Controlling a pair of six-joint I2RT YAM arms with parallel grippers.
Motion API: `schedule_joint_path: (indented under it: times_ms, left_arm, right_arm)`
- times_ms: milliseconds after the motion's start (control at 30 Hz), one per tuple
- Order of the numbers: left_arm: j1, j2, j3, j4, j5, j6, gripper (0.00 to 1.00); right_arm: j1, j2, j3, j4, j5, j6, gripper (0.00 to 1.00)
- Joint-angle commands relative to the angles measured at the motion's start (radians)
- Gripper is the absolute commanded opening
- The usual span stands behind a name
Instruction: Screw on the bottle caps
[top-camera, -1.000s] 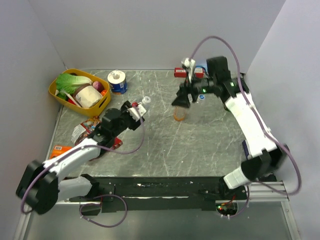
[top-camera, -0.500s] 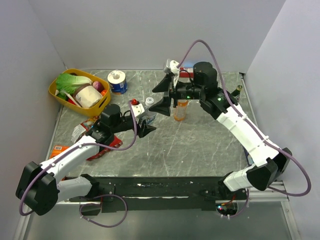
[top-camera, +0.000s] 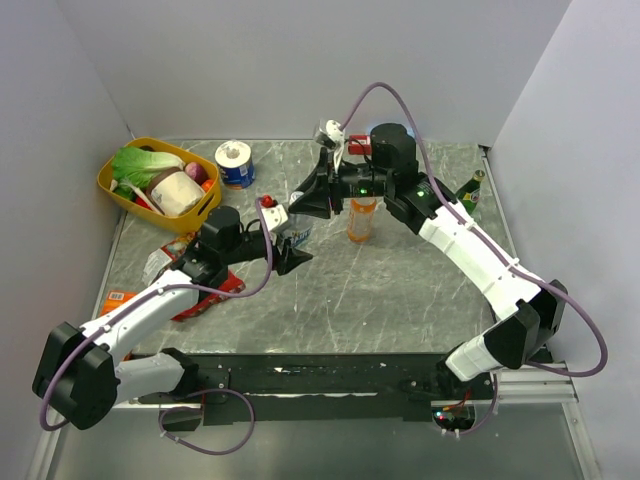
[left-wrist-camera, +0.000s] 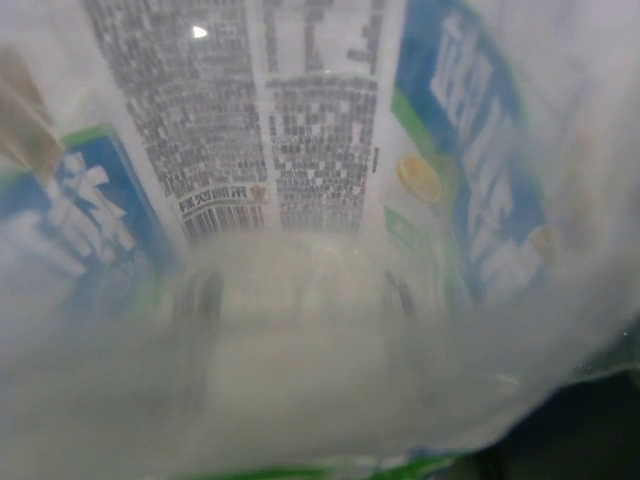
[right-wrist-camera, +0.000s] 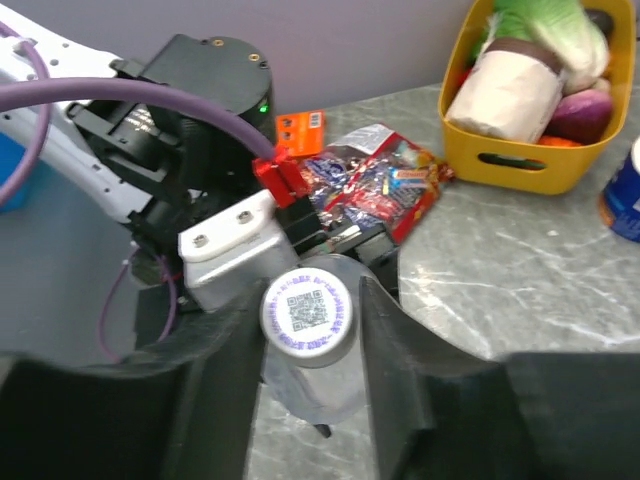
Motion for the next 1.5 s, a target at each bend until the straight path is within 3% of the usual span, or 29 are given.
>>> schedule_joint_path:
  times_ms: [0, 33, 67, 233, 500, 767, 1000, 1167, 1333, 1467]
  left_arm:
    - [-0.007, 0.007, 0.05, 0.025, 0.019, 0.006, 0.51]
    - [-0.007, 0.016, 0.05, 0.014, -0.027, 0.001, 0.69]
    - [-0.007, 0.016, 0.038, 0.007, -0.056, -0.023, 0.96]
    - [0.004, -0.025, -0.059, -0.022, -0.2, -0.031, 0.96]
    - [0.024, -0.078, -0.174, -0.124, -0.389, 0.009, 0.96]
    - [0.044, -0.087, -0.174, -0.159, -0.412, 0.013, 0.96]
    - [0.055, -0.084, -0.159, -0.167, -0.409, 0.018, 0.96]
    - [0.055, -0.084, -0.153, -0.171, -0.417, 0.026, 0.96]
    - [0.059, -0.081, -0.154, -0.162, -0.412, 0.023, 0.96]
    - [0.059, -0.078, -0.153, -0.158, -0.412, 0.021, 0.96]
  right_arm:
    - [-0.004, -0.009, 0.031, 0.039, 0.01, -0.024, 0.32]
    - [-0.006, -0.017, 0.028, 0.024, 0.02, -0.07, 0.27]
    - [-0.007, -0.037, 0.013, -0.013, 0.021, -0.094, 0.26]
    - [-0.029, -0.116, -0.088, -0.128, 0.052, -0.275, 0.23]
    - [-0.066, -0.167, -0.3, -0.064, 0.138, -0.334, 0.18]
    - [-0.075, -0.054, -0.302, -0.012, 0.204, -0.363, 0.08]
    - [-0.075, 0.015, -0.296, 0.02, 0.228, -0.375, 0.08]
    - [-0.075, 0.04, -0.302, 0.034, 0.244, -0.368, 0.16]
    - [-0.075, 0.051, -0.316, 0.043, 0.27, -0.352, 0.37]
    - [-0.076, 0.063, -0.317, 0.04, 0.283, -0.351, 0.46]
